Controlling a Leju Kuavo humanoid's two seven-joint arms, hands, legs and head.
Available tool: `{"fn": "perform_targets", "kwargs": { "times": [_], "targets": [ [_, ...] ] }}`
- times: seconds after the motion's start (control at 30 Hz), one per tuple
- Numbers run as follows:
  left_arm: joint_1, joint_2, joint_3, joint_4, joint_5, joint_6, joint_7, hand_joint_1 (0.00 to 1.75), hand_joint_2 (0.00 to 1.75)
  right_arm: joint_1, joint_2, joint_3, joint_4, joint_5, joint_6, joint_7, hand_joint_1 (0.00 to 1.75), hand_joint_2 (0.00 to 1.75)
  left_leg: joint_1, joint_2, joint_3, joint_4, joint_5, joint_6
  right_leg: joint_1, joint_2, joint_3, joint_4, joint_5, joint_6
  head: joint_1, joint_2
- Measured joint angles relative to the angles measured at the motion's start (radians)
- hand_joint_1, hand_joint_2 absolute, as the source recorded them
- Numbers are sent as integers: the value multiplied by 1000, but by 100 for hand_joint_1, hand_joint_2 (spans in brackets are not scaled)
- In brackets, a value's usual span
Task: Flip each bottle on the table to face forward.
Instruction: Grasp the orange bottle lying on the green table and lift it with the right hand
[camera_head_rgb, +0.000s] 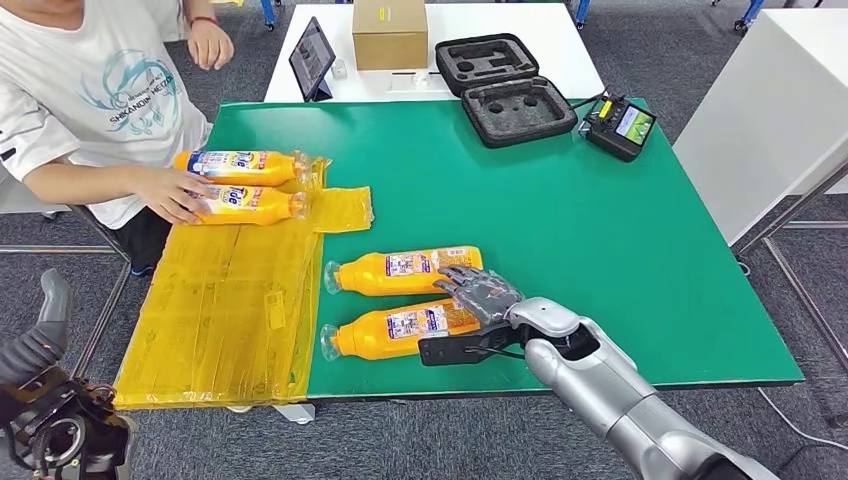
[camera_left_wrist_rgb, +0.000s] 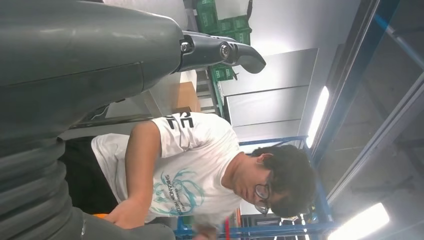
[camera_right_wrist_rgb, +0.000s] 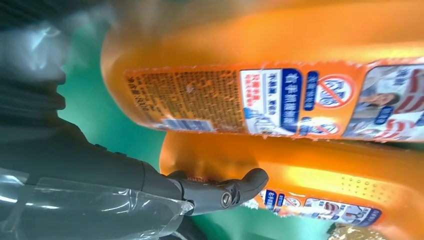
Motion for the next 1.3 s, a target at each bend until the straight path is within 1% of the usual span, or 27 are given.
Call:
{"fn": "perform_targets", "kwargs": {
  "times": [0.37,0.73,0.77,0.8,0.87,0.9,0.93,1.07,1.3],
  "targets": [
    [-8,-1,0,11,12,-5,0,0,175,0,51,65,53,3,-26,-10,0,175,0,-1,0,0,1,1,0,0,1,0,0,0,0,0],
    [-6,-5,1,11,11,-14,0,0,175,8,61,95,34,1,-35,-1,0,175,0,-1,-1,0,-1,0,0,0,0,0,-1,1,0,0],
    [-7,-6,2,11,11,-16,0,0,175,8,62,98,33,0,-33,2,6,175,0,-1,-1,0,-1,0,0,0,0,0,-1,1,0,0],
    [-7,-7,2,11,11,-17,0,0,175,9,64,100,32,-1,-31,6,36,175,0,-1,-1,0,-1,0,0,0,0,0,-1,1,0,0],
    [-7,-9,2,11,11,-18,0,0,175,9,66,102,33,-4,-30,11,123,175,0,-1,-1,0,-1,0,0,0,0,0,-1,1,0,0],
    [-7,-10,2,11,11,-18,0,0,175,9,66,103,33,-6,-30,13,160,175,0,-1,-1,0,-1,0,0,1,0,0,-1,1,0,0],
    [-7,-10,2,12,11,-19,0,0,175,9,67,103,34,-8,-31,15,174,175,0,-1,-1,0,-1,0,0,1,0,0,-1,1,0,0],
    [-7,-12,2,16,12,-25,0,0,175,9,68,104,38,-29,-34,8,175,175,0,-1,-1,0,-1,0,0,0,0,0,-1,1,0,0],
    [-10,-14,2,33,33,-60,0,0,175,14,75,84,40,-149,-28,-73,175,175,0,-1,-1,0,-1,0,0,1,0,0,-1,1,0,0]
  ]
}}
